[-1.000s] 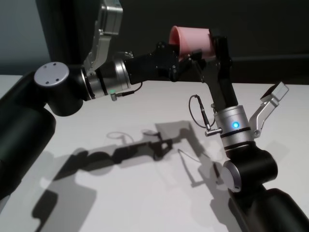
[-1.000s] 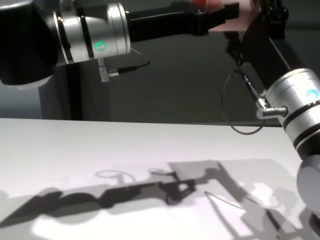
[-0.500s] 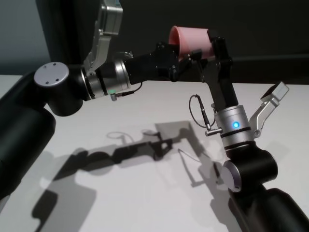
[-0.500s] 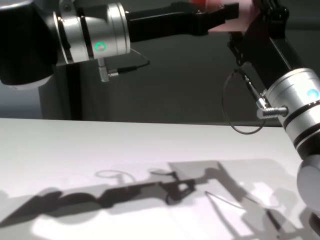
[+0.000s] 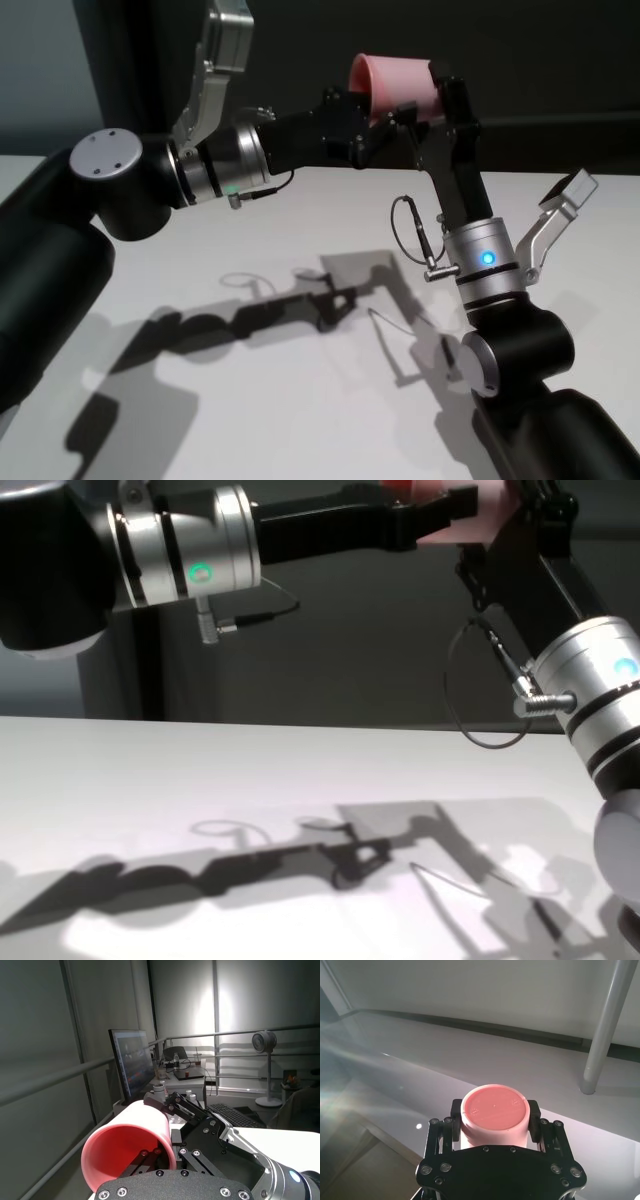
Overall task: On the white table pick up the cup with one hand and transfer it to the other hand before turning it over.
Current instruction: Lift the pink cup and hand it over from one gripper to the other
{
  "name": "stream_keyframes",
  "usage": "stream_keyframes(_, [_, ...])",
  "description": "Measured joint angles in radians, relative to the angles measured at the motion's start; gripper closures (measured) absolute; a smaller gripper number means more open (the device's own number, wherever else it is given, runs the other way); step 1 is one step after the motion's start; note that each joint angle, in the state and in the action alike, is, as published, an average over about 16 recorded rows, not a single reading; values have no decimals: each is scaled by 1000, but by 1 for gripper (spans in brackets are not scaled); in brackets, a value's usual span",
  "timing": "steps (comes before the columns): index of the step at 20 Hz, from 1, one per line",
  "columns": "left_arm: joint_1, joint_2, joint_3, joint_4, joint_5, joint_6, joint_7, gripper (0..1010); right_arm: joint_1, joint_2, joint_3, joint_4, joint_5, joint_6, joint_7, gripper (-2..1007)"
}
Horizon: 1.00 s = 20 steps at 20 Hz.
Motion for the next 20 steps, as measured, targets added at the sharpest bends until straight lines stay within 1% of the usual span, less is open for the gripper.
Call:
stream_keyframes(7, [0, 0, 0, 0, 0, 0, 0, 961, 0, 0, 0, 0, 0, 0, 0, 262])
stream_keyframes(11, [0, 0, 0, 0, 0, 0, 0, 936, 0, 0, 0, 1, -1, 1, -1, 262])
stream_keyframes(16, [0, 0, 0, 0, 0, 0, 0, 857, 0, 0, 1, 1, -1, 1, -1, 262])
stream_keyframes(20, [1, 1, 0, -3, 0, 0, 0, 757, 0, 0, 1, 1, -1, 1, -2, 262])
